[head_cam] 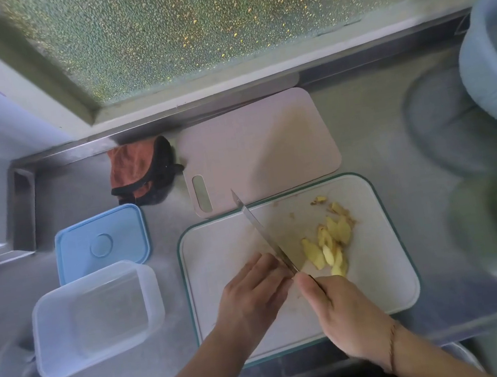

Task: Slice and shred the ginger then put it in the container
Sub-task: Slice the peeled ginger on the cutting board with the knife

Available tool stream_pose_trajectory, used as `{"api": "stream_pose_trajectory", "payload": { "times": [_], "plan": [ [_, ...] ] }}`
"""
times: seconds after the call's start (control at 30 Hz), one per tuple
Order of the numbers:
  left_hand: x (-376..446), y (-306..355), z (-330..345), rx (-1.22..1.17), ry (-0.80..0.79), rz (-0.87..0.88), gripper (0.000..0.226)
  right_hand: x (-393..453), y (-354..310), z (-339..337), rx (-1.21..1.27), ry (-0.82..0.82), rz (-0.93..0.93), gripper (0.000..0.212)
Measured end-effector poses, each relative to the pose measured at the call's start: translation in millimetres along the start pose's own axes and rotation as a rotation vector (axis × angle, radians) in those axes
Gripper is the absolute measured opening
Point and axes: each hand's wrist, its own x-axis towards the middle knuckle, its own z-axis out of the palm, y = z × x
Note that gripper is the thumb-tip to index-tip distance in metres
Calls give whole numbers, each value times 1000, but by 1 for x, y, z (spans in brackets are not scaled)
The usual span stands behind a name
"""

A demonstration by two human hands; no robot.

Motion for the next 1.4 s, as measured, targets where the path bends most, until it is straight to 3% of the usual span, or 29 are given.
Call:
{"api": "stream_pose_trajectory", "payload": {
  "times": [0.57, 0.77, 0.9, 1.1, 1.27, 1.4],
  "plan": [
    [2, 1, 0, 14, 14, 5, 12, -5, 14, 8, 25, 7, 0, 59],
    [3, -1, -4, -15, 22, 9, 13, 11, 5, 10, 33, 20, -14, 52],
    [1, -1, -1, 5, 13, 13, 11, -10, 24, 14, 10, 14, 2, 58],
    [3, 1, -3, -67, 6, -23, 14, 28, 6, 19, 143, 32, -106, 60],
    [3, 1, -1, -18, 13, -12, 9, -6, 25, 17, 75, 31, 37, 62],
    [2, 2, 0, -61, 27, -38, 12, 21, 6, 16, 116, 29, -16, 74]
  ]
}}
